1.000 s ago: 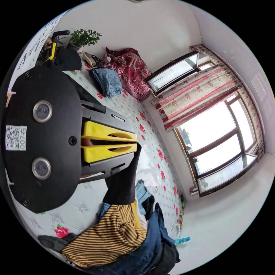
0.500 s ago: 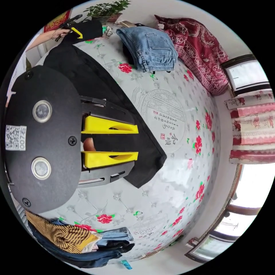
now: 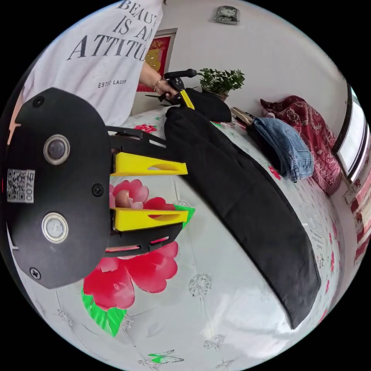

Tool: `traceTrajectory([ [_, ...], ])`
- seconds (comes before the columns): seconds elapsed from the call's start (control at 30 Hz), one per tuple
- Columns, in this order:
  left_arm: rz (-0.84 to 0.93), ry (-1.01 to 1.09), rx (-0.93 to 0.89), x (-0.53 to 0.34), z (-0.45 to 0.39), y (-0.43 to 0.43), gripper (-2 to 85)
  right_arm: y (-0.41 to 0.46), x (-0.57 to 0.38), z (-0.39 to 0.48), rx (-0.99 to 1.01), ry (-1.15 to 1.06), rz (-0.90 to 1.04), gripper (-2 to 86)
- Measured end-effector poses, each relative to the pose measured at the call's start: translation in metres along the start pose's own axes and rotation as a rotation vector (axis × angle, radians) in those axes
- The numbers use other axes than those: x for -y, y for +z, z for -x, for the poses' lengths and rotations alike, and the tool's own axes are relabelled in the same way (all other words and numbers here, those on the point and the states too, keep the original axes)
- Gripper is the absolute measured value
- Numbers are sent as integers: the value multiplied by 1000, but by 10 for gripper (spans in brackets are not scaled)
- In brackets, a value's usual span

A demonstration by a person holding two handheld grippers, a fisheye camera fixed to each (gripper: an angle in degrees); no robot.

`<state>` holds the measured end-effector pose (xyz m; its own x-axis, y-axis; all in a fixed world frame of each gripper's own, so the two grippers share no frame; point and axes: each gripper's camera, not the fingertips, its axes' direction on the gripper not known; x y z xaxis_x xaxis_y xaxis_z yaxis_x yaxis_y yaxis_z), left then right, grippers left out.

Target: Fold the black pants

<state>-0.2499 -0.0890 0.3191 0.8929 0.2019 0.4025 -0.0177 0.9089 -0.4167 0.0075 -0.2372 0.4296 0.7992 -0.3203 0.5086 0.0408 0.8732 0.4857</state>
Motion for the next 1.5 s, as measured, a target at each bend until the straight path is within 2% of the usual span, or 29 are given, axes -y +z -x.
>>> traceTrajectory([
  [0.13,44,-34,-13,17,-8,-3,5,24,-4,-7,121,-21,27,114],
  [0.27,33,-117,-62,20,-2,-2,-7,46,-3,-4,268,-82,91,107],
  [0.4,54,-91,-50,28,-11,-9,-9,58,-15,7,260,-140,119,96],
  [0.57,94,-66,-4,23,-29,-24,-10,37,-26,6,296,-171,26,75],
  [0.7,140,-154,-89,3,-27,-40,-9,45,-27,17,240,-254,66,64],
  [0.77,149,-142,-92,-4,-33,-47,-10,55,-24,27,227,-298,94,60],
  [0.9,187,-93,-30,-13,-45,-58,-10,100,-30,43,234,-360,344,35],
  [1.03,206,-124,-20,-25,-37,-66,-10,85,-54,19,376,-241,350,7],
  [1.17,227,-152,-9,-38,-35,-75,-10,65,-89,12,412,-205,322,5],
  [1.27,264,-153,37,-53,-39,-85,-9,45,-98,6,341,-179,297,16],
  [1.37,291,-185,28,-73,-38,-95,-9,0,-82,-31,252,-69,108,36],
  [1.5,242,-280,-28,-88,-27,-102,-10,-57,-34,-94,101,125,-155,60],
])
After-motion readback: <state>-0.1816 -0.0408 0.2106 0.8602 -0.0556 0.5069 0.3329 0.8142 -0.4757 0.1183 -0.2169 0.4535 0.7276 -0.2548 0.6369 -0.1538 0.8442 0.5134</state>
